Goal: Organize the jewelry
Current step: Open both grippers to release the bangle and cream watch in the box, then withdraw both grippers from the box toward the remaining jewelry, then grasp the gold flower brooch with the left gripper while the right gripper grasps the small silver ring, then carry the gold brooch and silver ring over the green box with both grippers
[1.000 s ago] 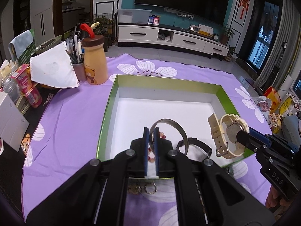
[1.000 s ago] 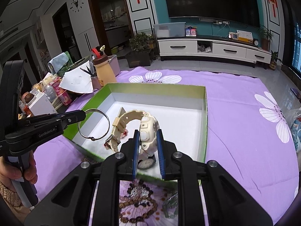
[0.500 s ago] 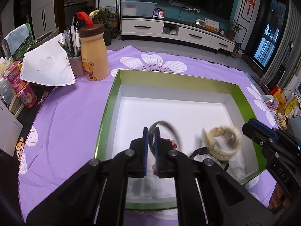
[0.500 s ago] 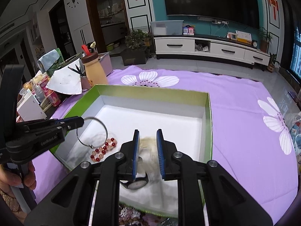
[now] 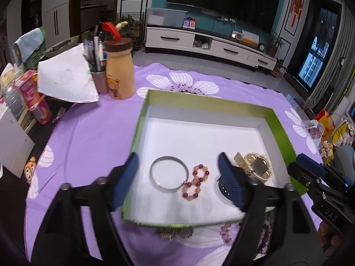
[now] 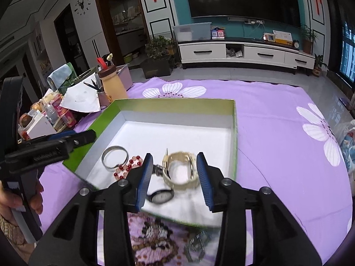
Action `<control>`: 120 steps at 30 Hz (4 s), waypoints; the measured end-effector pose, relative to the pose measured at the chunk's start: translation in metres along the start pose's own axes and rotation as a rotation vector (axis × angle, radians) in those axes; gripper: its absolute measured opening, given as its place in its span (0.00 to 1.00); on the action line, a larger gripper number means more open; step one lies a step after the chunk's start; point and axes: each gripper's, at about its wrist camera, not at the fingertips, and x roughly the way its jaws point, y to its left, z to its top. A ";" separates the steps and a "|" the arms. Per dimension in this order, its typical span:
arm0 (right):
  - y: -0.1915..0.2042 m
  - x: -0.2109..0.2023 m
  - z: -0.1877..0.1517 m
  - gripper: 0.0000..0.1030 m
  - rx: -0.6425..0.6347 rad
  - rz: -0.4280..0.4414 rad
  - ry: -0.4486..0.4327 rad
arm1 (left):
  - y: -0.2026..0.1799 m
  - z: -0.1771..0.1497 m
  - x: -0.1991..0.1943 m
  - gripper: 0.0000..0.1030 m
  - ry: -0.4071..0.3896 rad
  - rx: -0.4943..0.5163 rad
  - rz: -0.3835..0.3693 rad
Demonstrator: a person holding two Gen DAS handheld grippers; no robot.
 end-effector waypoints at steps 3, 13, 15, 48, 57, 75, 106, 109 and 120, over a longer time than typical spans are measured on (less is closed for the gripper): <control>-0.004 -0.014 -0.005 0.52 0.017 0.001 -0.006 | 0.010 -0.007 -0.016 0.89 -0.012 -0.038 0.003; -0.017 -0.062 -0.035 0.56 0.054 -0.001 -0.008 | 0.032 -0.045 -0.053 0.98 0.032 -0.154 -0.010; -0.018 -0.069 -0.043 0.56 0.055 -0.002 0.001 | 0.033 -0.057 -0.055 0.98 0.058 -0.178 -0.021; 0.016 -0.026 -0.134 0.41 -0.104 0.061 0.232 | 0.030 -0.139 -0.033 0.98 0.187 -0.192 -0.180; 0.028 -0.013 -0.129 0.22 -0.192 -0.003 0.201 | 0.035 -0.128 -0.021 0.98 0.157 -0.125 -0.068; 0.008 -0.032 -0.109 0.18 -0.090 0.037 0.134 | 0.026 -0.101 0.020 0.48 0.108 -0.044 -0.021; 0.017 -0.064 -0.107 0.18 -0.088 0.051 0.073 | 0.018 -0.107 -0.046 0.19 0.015 -0.055 -0.094; 0.019 -0.070 -0.106 0.18 -0.091 0.057 0.061 | 0.015 -0.107 -0.054 0.19 0.008 -0.054 -0.095; 0.023 -0.089 -0.085 0.18 -0.112 0.085 -0.006 | 0.001 -0.097 -0.077 0.19 -0.028 -0.027 -0.101</control>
